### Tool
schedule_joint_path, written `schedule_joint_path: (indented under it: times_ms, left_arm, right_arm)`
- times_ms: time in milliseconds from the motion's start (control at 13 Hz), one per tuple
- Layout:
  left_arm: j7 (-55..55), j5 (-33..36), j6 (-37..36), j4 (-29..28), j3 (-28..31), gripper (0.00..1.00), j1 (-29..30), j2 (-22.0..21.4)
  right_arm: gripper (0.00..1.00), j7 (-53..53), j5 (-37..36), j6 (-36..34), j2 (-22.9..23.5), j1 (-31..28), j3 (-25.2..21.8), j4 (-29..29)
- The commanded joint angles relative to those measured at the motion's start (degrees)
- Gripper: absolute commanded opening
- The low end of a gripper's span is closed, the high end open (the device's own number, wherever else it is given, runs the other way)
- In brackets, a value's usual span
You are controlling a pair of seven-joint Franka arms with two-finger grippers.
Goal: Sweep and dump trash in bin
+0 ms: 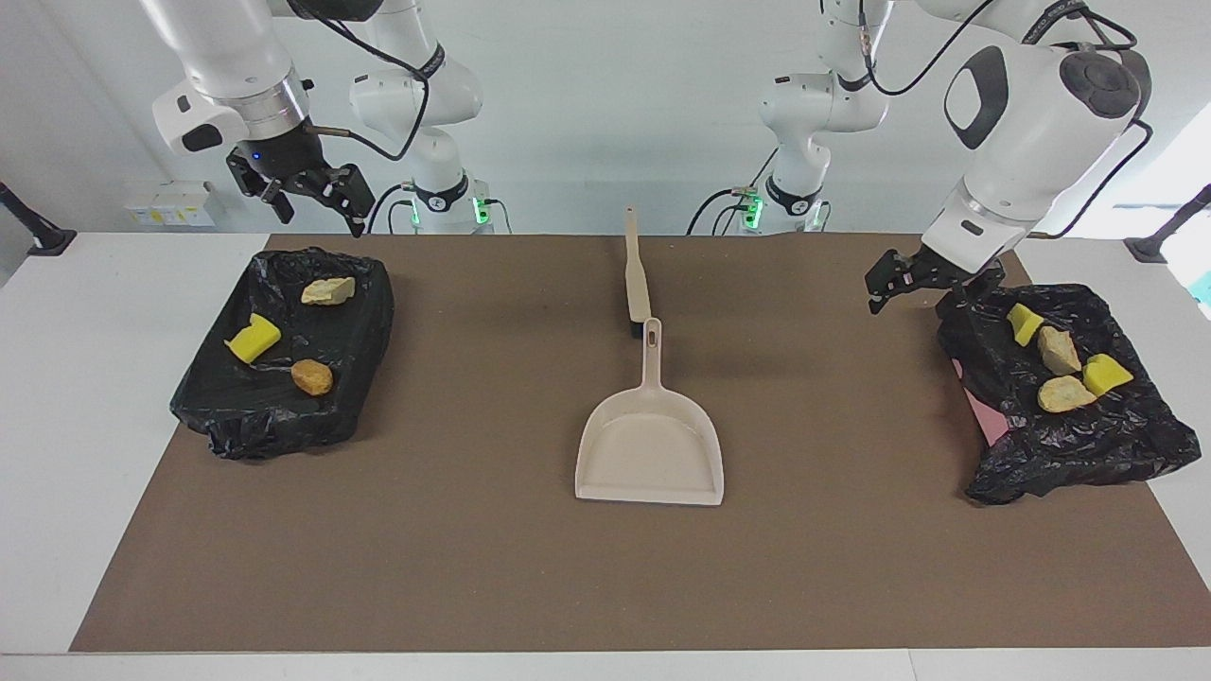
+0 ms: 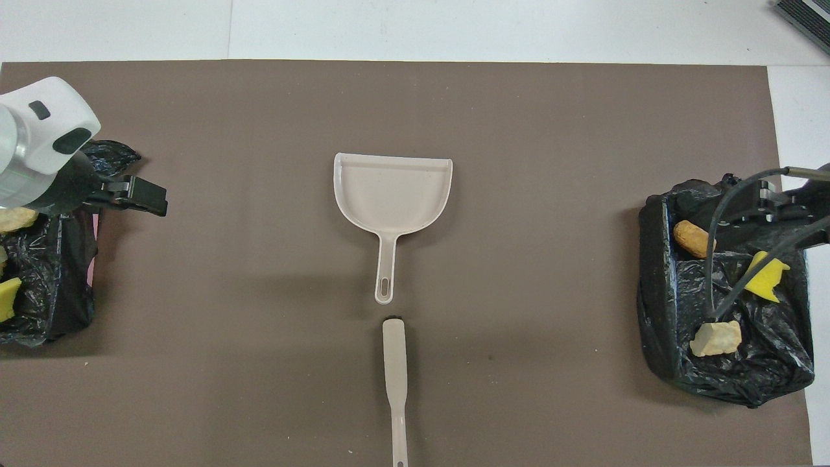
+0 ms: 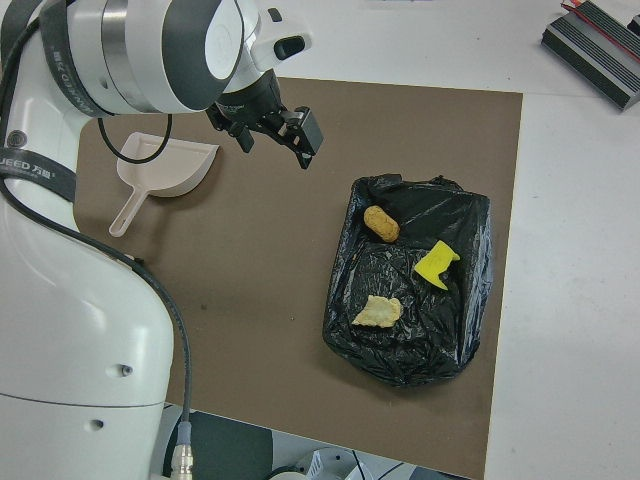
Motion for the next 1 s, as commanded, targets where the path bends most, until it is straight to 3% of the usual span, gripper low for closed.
schedule_joint_path:
  times_ms: [0,154,308,923]
  left_arm:
    - [2.29,0.99,-3.02,-0.3,-0.34,1.0,1.35,-2.65]
    - [2.55,1.0,-6.54,-0.21,-0.34,1.0,1.53,-4.66]
    - [2.82,0.99,-5.5,-3.98,-0.26,1.0,1.62,-6.96]
    - [3.43,2.67,-9.8,1.54,-0.34,1.0,1.71,-5.74]
  right_arm:
    - [1.0,-1.63,0.53,0.78,-1.35,-0.55,0.16,-1.71]
    - [1.0,-1.71,0.53,0.69,-1.35,-0.55,0.16,-1.71]
    - [1.0,-1.72,0.53,0.69,-1.35,-0.46,0.25,-1.71]
    - [1.0,-1.8,0.44,0.69,-1.35,-0.64,0.16,-1.71]
